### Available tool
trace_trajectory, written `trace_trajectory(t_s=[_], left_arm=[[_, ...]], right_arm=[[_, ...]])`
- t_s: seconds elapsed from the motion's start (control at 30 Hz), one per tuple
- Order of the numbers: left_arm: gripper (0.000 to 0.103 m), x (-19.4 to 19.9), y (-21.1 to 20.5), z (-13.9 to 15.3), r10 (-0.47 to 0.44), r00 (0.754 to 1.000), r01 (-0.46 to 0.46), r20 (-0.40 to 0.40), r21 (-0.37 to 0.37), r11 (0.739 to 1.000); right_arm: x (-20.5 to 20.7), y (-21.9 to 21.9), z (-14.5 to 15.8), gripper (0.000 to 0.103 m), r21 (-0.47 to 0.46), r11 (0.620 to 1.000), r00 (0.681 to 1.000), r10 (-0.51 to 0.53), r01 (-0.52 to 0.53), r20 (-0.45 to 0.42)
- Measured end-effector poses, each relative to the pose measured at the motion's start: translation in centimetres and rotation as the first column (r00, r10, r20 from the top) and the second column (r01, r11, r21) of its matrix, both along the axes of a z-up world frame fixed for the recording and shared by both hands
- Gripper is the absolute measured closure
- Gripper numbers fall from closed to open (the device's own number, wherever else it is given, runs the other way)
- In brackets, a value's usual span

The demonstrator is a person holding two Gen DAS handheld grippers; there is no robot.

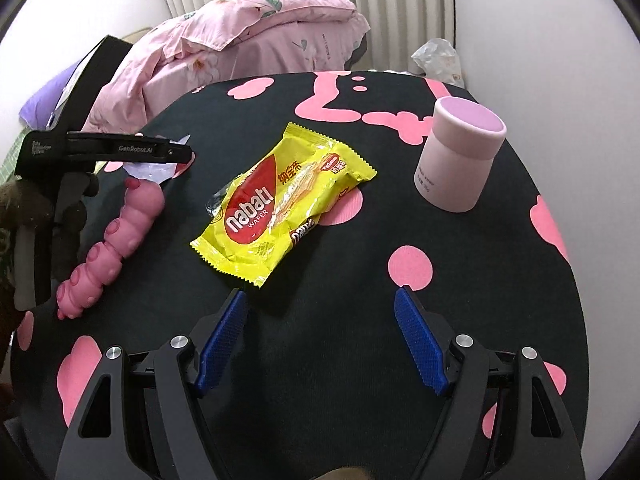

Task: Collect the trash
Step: 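Move both open tools back over the table, then grasp the clear plastic tray with the left tool while the right tool grasps the yellow nabati pack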

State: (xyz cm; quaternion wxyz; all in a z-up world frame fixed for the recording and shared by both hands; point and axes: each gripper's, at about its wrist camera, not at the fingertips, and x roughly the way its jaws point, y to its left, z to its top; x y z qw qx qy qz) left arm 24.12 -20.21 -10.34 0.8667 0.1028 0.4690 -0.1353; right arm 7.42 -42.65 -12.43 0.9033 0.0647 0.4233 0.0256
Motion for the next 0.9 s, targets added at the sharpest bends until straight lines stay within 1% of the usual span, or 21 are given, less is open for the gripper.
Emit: trace_trajectory(t_s=[0.07, 0.13, 0.17, 0.2, 0.23, 0.27, 0.3, 0.4, 0.47, 0.57, 0.63, 0.67, 0.73, 0.77, 0.8, 0.83, 0.87, 0.9], left_arm=[[0.037, -0.3, 0.6, 0.3, -0.011, 1.000, 0.010, -0.004, -0.046, 0.999], [0.047, -1.2, 1.6, 0.8, -0.031, 1.000, 0.031, 0.002, -0.104, 0.994], [0.050, -1.7, 1.8, 1.1, -0.036, 0.999, 0.037, 0.010, -0.117, 0.992], [0.057, -2.2, 2.1, 1.4, -0.041, 0.999, 0.044, 0.020, -0.130, 0.991], [0.067, -2.9, 2.6, 1.8, -0.048, 0.998, 0.052, 0.032, -0.146, 0.988], [0.071, -3.5, 3.2, 2.2, -0.054, 0.998, 0.059, 0.036, -0.160, 0.985], [0.072, -4.0, 3.7, 2.4, -0.056, 0.998, 0.061, 0.033, -0.172, 0.983], [0.074, -5.0, 4.9, 2.5, -0.052, 0.998, 0.056, 0.028, -0.194, 0.979], [0.074, -5.5, 5.4, 2.4, -0.053, 0.998, 0.058, 0.031, -0.211, 0.976], [0.074, -6.3, 5.9, 2.5, -0.073, 0.997, 0.079, 0.033, -0.227, 0.971], [0.074, -6.7, 6.2, 2.5, -0.088, 0.996, 0.092, 0.029, -0.238, 0.967], [0.074, -6.7, 6.3, 2.5, -0.090, 0.996, 0.094, 0.027, -0.240, 0.966], [0.070, -7.0, 6.5, 2.5, -0.095, 0.995, 0.098, 0.025, -0.243, 0.965], [0.069, -7.1, 6.5, 2.4, -0.095, 0.995, 0.098, 0.025, -0.243, 0.965], [0.066, -7.2, 6.6, 2.4, -0.096, 0.995, 0.099, 0.024, -0.244, 0.965], [0.065, -7.4, 6.7, 2.3, -0.100, 0.995, 0.102, 0.021, -0.248, 0.963], [0.065, -7.5, 6.8, 2.2, -0.101, 0.995, 0.103, 0.020, -0.251, 0.962], [0.064, -7.6, 6.8, 2.2, -0.100, 0.995, 0.102, 0.020, -0.255, 0.962]], right_arm=[[-0.1, 0.0, 0.0, 0.030, 0.008, 1.000, 1.000, -0.002, 0.002, -0.002], [-0.1, 0.0, 0.1, 0.030, 0.012, 1.000, 1.000, -0.007, 0.007, -0.006], [-0.1, 0.1, 0.1, 0.031, 0.008, 1.000, 1.000, -0.007, 0.007, -0.008], [-0.1, 0.2, 0.2, 0.031, 0.009, 1.000, 1.000, -0.006, 0.006, -0.011], [0.0, 0.2, 0.4, 0.031, 0.034, 0.999, 1.000, -0.007, 0.007, -0.008], [0.0, 0.1, 0.5, 0.031, 0.057, 0.998, 1.000, -0.010, 0.010, -0.004], [0.2, -0.2, 1.0, 0.031, 0.106, 0.994, 1.000, -0.027, 0.025, 0.012], [1.2, -0.3, 2.1, 0.031, 0.133, 0.989, 0.996, -0.071, 0.065, 0.044], [2.6, -0.1, 2.6, 0.031, 0.140, 0.988, 0.996, -0.074, 0.066, 0.048], [5.6, 0.9, 1.9, 0.031, 0.129, 0.989, 0.997, -0.067, 0.072, -0.041], [7.1, 1.9, 1.5, 0.031, 0.146, 0.989, 0.997, -0.029, 0.038, -0.068], [7.5, 2.3, 1.5, 0.031, 0.127, 0.991, 0.998, -0.019, 0.028, -0.066], [8.2, 3.6, 1.6, 0.032, 0.007, 1.000, 0.999, -0.018, 0.018, -0.046], [8.3, 4.0, 1.5, 0.038, -0.027, 1.000, 0.999, -0.012, 0.011, -0.035], [8.2, 4.4, 1.5, 0.040, -0.048, 0.999, 1.000, 0.003, -0.005, -0.025], [8.1, 4.5, 1.5, 0.044, -0.049, 0.999, 1.000, 0.021, -0.022, -0.019], [7.9, 4.5, 1.5, 0.051, -0.045, 0.998, 0.999, 0.035, -0.036, -0.014], [7.6, 4.5, 1.7, 0.054, -0.040, 0.998, 0.999, 0.050, -0.050, -0.006]])
